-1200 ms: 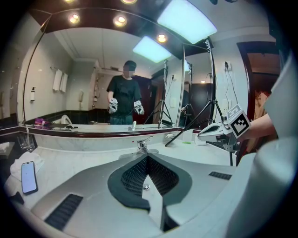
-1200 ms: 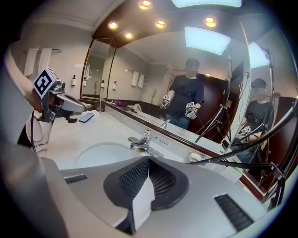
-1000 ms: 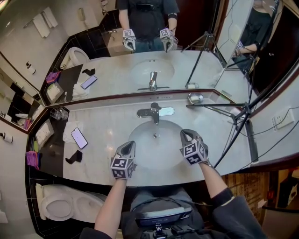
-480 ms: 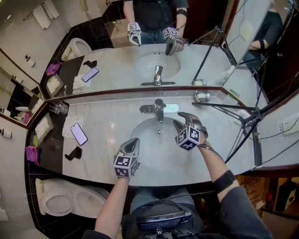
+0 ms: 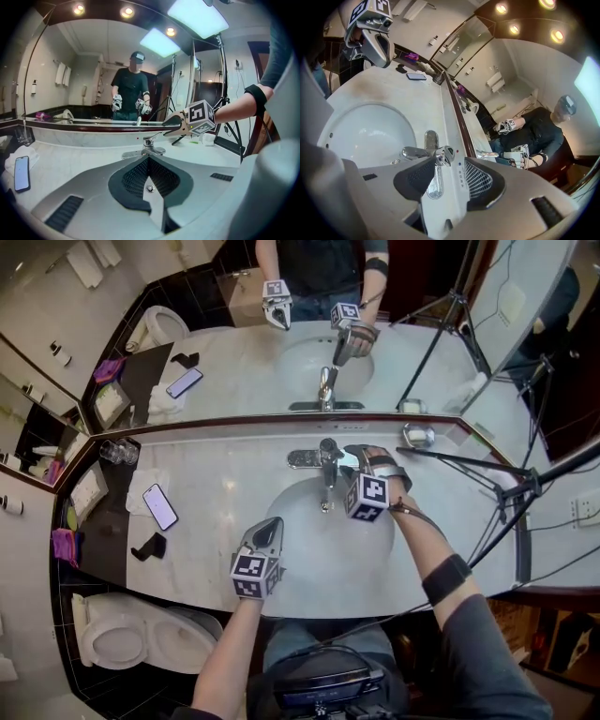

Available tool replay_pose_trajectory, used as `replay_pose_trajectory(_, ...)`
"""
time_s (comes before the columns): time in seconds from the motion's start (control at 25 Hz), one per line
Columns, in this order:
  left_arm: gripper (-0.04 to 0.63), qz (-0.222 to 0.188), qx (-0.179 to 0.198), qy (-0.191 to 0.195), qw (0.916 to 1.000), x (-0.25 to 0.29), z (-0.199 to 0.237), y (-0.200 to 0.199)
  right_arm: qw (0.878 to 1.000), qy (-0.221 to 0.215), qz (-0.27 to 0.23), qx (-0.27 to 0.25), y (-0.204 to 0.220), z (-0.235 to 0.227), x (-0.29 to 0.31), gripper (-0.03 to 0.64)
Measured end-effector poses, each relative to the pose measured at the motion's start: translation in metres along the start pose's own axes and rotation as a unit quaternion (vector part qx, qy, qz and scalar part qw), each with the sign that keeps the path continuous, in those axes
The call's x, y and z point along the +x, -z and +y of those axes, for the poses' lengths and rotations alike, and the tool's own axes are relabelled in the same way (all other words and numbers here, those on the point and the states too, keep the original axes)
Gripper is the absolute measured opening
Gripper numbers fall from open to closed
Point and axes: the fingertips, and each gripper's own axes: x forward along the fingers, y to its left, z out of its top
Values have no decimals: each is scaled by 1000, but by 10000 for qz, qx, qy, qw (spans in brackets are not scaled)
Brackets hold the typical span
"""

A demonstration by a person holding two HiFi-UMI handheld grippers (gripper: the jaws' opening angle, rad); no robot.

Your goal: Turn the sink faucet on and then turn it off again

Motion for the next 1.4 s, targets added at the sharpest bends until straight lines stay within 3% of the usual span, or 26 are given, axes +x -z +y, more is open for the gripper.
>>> replay_pose_trajectory(0.2, -12, 42, -68, -75, 9999, 2, 13, 4, 9993, -217, 114, -271, 1, 4, 23, 216)
replay_pose_trajectory(0.44, -12, 98, -124, -119, 9998, 6, 21, 10, 9970, -443, 233, -594, 8, 18, 43, 169)
replay_pose_trajectory(0.76, -12, 220, -152, -65, 9996, 12, 18, 19, 9922, -319, 294, -1164, 10, 27, 44, 147)
replay_pose_trajectory(1.4, -12, 255, -174, -34, 9995, 22, 17, 18, 9927, -140, 268, -1164, 12, 31, 37, 137)
